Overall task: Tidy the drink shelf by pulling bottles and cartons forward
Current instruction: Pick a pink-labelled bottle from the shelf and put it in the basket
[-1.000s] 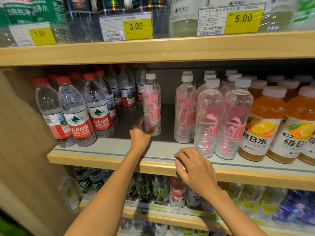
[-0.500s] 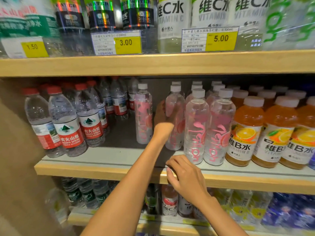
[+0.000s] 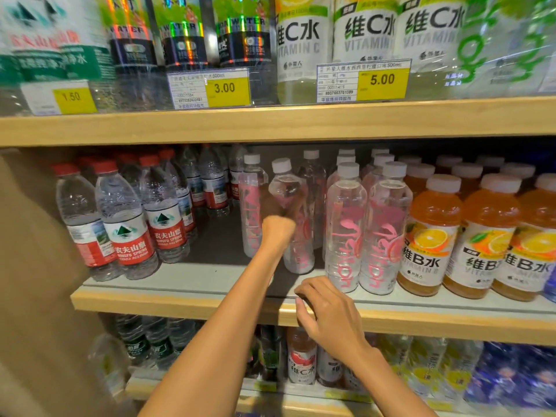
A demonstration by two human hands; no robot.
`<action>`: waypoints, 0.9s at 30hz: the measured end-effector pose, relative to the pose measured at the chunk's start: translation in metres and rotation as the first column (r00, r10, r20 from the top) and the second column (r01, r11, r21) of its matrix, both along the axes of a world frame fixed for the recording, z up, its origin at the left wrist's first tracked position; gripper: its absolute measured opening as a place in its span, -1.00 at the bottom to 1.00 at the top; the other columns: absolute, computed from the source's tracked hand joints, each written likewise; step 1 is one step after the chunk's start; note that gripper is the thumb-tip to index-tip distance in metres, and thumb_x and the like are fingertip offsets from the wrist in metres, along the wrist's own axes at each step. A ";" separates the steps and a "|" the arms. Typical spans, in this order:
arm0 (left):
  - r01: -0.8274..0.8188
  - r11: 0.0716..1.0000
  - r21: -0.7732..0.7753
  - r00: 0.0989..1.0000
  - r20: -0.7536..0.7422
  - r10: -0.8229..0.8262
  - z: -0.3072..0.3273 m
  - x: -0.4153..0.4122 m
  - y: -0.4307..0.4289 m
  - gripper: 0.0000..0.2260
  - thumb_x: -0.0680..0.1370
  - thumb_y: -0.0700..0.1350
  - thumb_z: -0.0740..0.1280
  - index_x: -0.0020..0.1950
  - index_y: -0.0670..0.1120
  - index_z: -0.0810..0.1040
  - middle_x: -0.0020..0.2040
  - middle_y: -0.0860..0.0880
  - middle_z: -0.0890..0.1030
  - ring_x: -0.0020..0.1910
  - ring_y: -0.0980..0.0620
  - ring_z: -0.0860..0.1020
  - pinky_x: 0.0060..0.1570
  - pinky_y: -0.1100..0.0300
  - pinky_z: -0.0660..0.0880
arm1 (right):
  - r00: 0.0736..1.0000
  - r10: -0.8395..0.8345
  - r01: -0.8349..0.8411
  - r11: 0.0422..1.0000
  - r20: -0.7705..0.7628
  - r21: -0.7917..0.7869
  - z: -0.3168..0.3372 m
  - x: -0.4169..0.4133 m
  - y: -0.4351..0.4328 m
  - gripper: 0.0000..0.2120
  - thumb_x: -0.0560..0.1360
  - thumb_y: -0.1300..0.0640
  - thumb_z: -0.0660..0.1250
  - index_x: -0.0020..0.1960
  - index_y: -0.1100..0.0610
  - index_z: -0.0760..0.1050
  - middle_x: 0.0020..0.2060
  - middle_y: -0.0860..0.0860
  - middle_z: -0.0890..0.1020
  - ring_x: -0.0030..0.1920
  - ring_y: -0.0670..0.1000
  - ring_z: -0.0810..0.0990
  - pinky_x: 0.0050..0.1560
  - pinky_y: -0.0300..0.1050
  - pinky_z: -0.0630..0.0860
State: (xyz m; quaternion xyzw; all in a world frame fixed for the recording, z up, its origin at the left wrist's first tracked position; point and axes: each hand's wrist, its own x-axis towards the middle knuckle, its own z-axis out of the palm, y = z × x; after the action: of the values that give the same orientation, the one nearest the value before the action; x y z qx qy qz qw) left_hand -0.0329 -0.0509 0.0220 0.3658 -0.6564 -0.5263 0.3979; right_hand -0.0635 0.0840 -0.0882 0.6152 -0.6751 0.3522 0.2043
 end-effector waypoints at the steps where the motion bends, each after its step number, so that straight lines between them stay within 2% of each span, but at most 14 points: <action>1: -0.039 0.998 -0.043 0.997 -0.066 0.036 0.004 0.006 0.004 -0.95 0.56 -0.21 0.32 -0.10 -0.15 0.51 -0.12 -0.11 0.54 -0.09 -0.04 0.49 -0.08 0.15 0.44 | 0.998 0.014 -0.013 1.000 0.060 -0.027 0.001 0.001 0.001 -0.85 0.48 0.11 0.25 -0.10 0.14 0.57 -0.19 -0.05 0.58 -0.14 -0.08 0.55 -0.23 -0.28 0.45; 3: -0.088 0.984 -0.153 0.984 -0.167 0.062 0.009 0.020 0.010 -0.81 0.53 -0.28 0.35 -0.28 -0.12 0.51 -0.25 -0.10 0.55 -0.25 0.00 0.51 -0.21 0.18 0.44 | 0.968 0.047 -0.012 0.990 0.245 -0.141 0.005 0.002 0.005 -0.87 0.47 0.15 0.27 -0.11 0.15 0.59 -0.19 -0.05 0.60 -0.13 -0.13 0.52 -0.16 -0.33 0.46; 5: -0.050 0.965 -0.257 0.969 -0.245 -0.015 0.014 0.035 0.020 -0.70 0.51 -0.28 0.36 -0.41 -0.10 0.46 -0.46 0.02 0.49 -0.46 0.18 0.44 -0.41 0.32 0.38 | 0.914 0.083 0.033 0.960 0.397 -0.277 0.012 0.004 0.011 -0.82 0.48 0.10 0.25 -0.08 0.14 0.59 -0.16 -0.07 0.60 -0.09 -0.17 0.52 -0.09 -0.46 0.40; 6: -0.024 0.954 -0.300 0.961 -0.268 -0.061 0.015 0.042 0.023 -0.73 0.52 -0.23 0.38 -0.38 -0.13 0.49 -0.49 0.04 0.48 -0.50 0.22 0.42 -0.45 0.35 0.36 | 0.888 0.105 0.046 0.948 0.448 -0.314 0.016 0.005 0.014 -0.79 0.48 0.04 0.22 -0.04 0.10 0.58 -0.12 -0.10 0.60 -0.05 -0.19 0.52 -0.07 -0.49 0.38; 8: 0.055 0.946 -0.320 0.950 -0.276 -0.149 0.020 0.055 0.032 -0.85 0.53 -0.10 0.40 -0.23 -0.10 0.58 -0.39 0.06 0.58 -0.40 0.22 0.53 -0.36 0.37 0.44 | 0.803 0.172 0.012 0.953 0.571 -0.303 0.025 0.007 0.018 -0.76 0.48 -0.08 0.23 0.06 -0.01 0.53 -0.01 -0.17 0.57 0.04 -0.23 0.51 0.00 -0.48 0.38; 11: 0.238 0.938 -0.253 0.909 -0.283 -0.307 0.024 0.068 0.042 -0.90 0.53 0.00 0.38 -0.09 -0.02 0.59 -0.27 0.10 0.66 -0.25 0.17 0.62 -0.25 0.32 0.51 | 0.549 0.290 -0.167 0.957 0.784 -0.237 0.041 0.012 0.021 -0.66 0.44 -0.16 0.28 0.18 -0.08 0.47 0.10 -0.16 0.57 0.14 -0.23 0.52 0.09 -0.40 0.42; 13: 0.345 0.923 -0.168 0.867 -0.320 -0.382 0.027 0.072 0.048 -0.74 0.45 0.09 0.42 -0.07 -0.10 0.61 -0.21 -0.01 0.65 -0.22 0.07 0.62 -0.20 0.22 0.56 | 0.277 0.385 -0.358 0.892 0.881 -0.277 0.050 0.014 0.025 -0.60 0.41 -0.20 0.31 0.19 -0.07 0.49 0.14 -0.10 0.62 0.16 -0.14 0.57 0.05 -0.35 0.48; 15: 0.443 0.893 -0.079 0.816 -0.376 -0.439 0.031 0.074 0.053 -0.65 0.32 0.16 0.43 -0.09 -0.09 0.68 -0.13 -0.09 0.68 -0.15 0.00 0.65 -0.13 0.13 0.60 | 0.007 0.401 -0.494 0.798 0.916 -0.345 0.057 0.015 0.033 -0.41 0.31 -0.30 0.43 0.21 0.03 0.52 0.15 0.05 0.65 0.14 -0.01 0.63 0.03 -0.24 0.55; 18: 0.627 0.779 0.022 0.680 -0.504 -0.533 0.032 0.074 0.060 -0.56 0.16 0.16 0.58 -0.08 -0.08 0.71 -0.08 -0.09 0.70 -0.13 0.00 0.68 -0.20 0.13 0.60 | -0.172 0.365 -0.669 0.639 0.915 -0.380 0.059 0.016 0.044 -0.21 0.25 -0.30 0.48 0.25 0.25 0.48 0.09 0.28 0.62 0.02 0.22 0.65 0.09 0.08 0.58; 21: 0.772 0.632 0.065 0.530 -0.615 -0.585 0.028 0.073 0.066 -0.43 0.10 0.17 0.63 -0.02 -0.13 0.70 -0.06 -0.09 0.70 -0.12 0.00 0.68 -0.16 0.13 0.61 | -0.324 0.332 -0.690 0.557 0.886 -0.462 0.056 0.022 0.053 -0.25 0.25 -0.17 0.56 0.23 0.29 0.45 -0.02 0.28 0.62 -0.12 0.20 0.65 -0.01 0.07 0.60; 23: 0.814 0.575 0.082 0.477 -0.660 -0.580 0.027 0.071 0.070 -0.43 0.12 0.14 0.63 0.01 -0.15 0.69 -0.06 -0.10 0.69 -0.13 -0.01 0.67 -0.14 0.13 0.61 | -0.345 0.356 -0.657 0.569 0.869 -0.494 0.053 0.025 0.055 -0.34 0.21 -0.11 0.60 0.15 0.23 0.50 -0.11 0.25 0.61 -0.23 0.15 0.62 -0.13 0.01 0.60; 24: 0.819 0.567 0.089 0.469 -0.671 -0.574 0.027 0.071 0.071 -0.42 0.13 0.14 0.62 0.02 -0.16 0.68 -0.05 -0.12 0.68 -0.12 -0.03 0.67 -0.12 0.12 0.61 | -0.298 0.377 -0.643 0.600 0.877 -0.476 0.053 0.027 0.056 -0.40 0.20 -0.11 0.60 0.11 0.19 0.54 -0.14 0.24 0.61 -0.25 0.14 0.61 -0.16 -0.01 0.59; 26: 0.764 0.640 0.082 0.535 -0.634 -0.558 0.030 0.071 0.071 -0.44 0.17 0.15 0.59 0.04 -0.13 0.68 0.04 -0.15 0.67 -0.03 -0.07 0.66 -0.06 0.06 0.60 | -0.128 0.400 -0.600 0.698 0.908 -0.392 0.054 0.029 0.061 -0.47 0.19 -0.12 0.58 0.04 0.14 0.58 -0.16 0.22 0.63 -0.27 0.13 0.62 -0.19 -0.01 0.59; 27: 0.690 0.721 0.066 0.620 -0.568 -0.541 0.033 0.072 0.072 -0.49 0.21 0.16 0.56 0.05 -0.09 0.68 0.08 -0.16 0.66 0.03 -0.09 0.65 -0.01 0.01 0.59 | -0.031 0.395 -0.553 0.758 0.918 -0.345 0.055 0.030 0.063 -0.48 0.18 -0.11 0.57 0.02 0.15 0.58 -0.16 0.21 0.65 -0.26 0.13 0.64 -0.20 -0.01 0.60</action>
State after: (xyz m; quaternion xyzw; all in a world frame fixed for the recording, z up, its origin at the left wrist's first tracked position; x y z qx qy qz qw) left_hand 0.0388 0.0210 0.0550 0.0143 -0.5309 -0.7947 0.2939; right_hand -0.0335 0.1466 -0.0330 0.4478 -0.4085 0.6602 -0.4436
